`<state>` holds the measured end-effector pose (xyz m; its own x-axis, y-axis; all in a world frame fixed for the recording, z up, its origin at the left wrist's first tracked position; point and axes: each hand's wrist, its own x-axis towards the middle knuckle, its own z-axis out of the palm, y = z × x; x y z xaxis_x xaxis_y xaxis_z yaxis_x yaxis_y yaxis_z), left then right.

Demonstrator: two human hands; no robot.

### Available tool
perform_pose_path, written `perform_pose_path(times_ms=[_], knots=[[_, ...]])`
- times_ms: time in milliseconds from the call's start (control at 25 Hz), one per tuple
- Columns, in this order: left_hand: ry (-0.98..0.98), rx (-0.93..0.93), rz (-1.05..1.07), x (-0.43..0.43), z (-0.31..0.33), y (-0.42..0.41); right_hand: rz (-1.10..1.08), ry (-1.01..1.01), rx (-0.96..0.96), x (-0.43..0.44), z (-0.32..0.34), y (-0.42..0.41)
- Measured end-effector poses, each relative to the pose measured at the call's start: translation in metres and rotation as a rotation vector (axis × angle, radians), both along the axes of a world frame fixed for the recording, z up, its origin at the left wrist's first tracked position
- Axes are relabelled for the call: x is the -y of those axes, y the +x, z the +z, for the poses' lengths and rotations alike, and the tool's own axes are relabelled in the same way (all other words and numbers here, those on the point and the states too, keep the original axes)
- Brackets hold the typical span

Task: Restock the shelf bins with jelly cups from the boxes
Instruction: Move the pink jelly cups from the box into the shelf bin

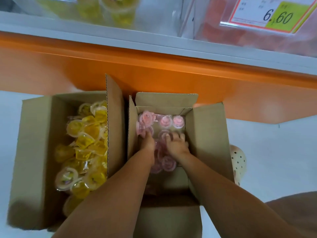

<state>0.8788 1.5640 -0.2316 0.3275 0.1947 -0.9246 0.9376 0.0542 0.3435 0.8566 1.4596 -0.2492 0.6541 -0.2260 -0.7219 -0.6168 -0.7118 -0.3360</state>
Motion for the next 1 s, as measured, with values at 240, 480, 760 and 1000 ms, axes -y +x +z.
perform_pose_path(times_ms=[240,480,760,1000], knots=[[-0.016,-0.062,-0.047,-0.006,-0.046,-0.006,-0.648,0.552,-0.197,0.006,0.005,-0.015],[-0.128,-0.181,-0.024,-0.005,0.0,-0.011,-0.575,0.544,-0.18,-0.003,0.007,-0.007],[-0.171,-0.233,-0.04,-0.01,-0.005,-0.012,-0.758,0.606,-0.34,0.009,0.005,0.007],[-0.198,-0.202,-0.077,-0.008,-0.014,-0.011,-0.808,0.571,-0.37,0.004,0.0,0.006]])
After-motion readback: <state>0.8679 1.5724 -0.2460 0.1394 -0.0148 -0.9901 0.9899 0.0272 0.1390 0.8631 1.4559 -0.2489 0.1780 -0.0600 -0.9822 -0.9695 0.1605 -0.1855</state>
